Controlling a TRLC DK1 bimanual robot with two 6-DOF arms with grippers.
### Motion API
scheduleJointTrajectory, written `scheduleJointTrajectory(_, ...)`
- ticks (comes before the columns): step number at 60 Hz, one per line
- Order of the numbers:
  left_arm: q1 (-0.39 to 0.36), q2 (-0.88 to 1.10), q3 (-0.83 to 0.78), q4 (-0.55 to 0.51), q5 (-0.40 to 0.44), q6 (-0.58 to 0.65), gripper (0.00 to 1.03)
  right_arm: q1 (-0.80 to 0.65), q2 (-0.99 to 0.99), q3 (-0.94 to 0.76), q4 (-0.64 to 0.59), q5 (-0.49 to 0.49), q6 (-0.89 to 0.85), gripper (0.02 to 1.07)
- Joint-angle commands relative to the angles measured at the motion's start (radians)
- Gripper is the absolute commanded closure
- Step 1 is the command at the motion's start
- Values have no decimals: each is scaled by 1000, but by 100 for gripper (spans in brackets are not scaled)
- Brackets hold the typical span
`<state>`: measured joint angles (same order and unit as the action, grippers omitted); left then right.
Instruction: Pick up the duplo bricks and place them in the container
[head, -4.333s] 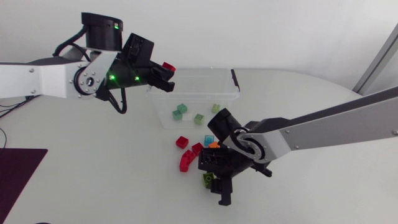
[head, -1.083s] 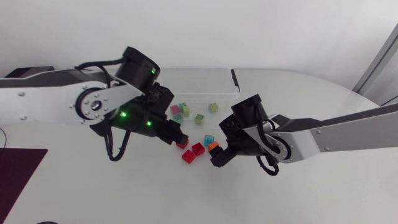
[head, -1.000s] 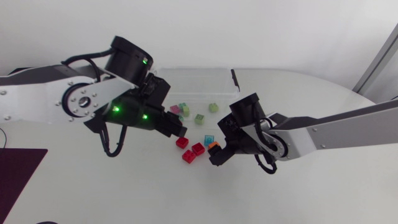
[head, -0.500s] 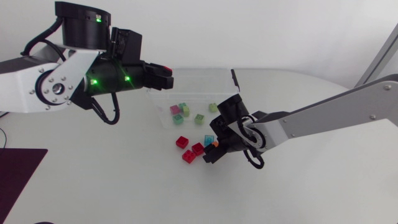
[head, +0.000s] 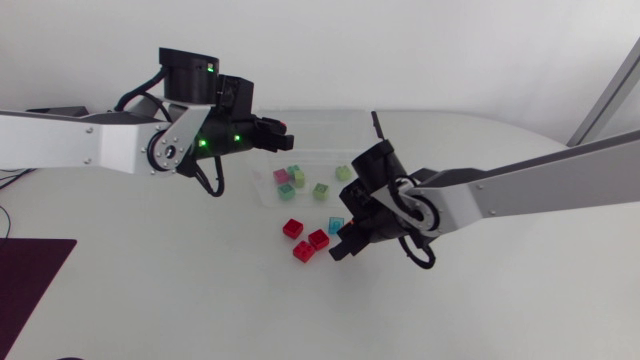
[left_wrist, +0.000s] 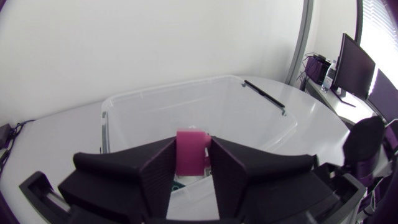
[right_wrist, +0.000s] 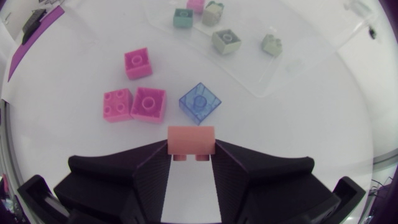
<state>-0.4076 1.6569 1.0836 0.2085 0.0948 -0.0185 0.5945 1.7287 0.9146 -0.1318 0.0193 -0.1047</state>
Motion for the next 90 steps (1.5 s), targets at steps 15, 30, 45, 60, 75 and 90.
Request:
scheduleJointTrajectory(15, 44, -11, 47, -86, 77, 72, 26, -35, -281, 102, -204, 2, -21, 82)
scheduleJointTrajectory(30, 142, -261, -125, -248, 321, 282, 26, -47, -253, 290, -256, 19, -20, 82)
scheduleJointTrajectory(45, 145, -259, -269, -383, 427, 631, 26, -70, -123, 425, -223, 22, -9, 82)
scheduleJointTrajectory(60, 73, -37, -160, -420, 387, 528, 26, -105, -3, 535, -173, 22, 5, 82)
scheduleJointTrajectory(75, 4, 64, -145, -319, 261, 368, 26, -121, 131, 662, -167, 22, 22, 82)
scheduleJointTrajectory(90, -37, 153, -142, -212, 154, 236, 27, -133, 203, 715, -161, 51, 30, 14)
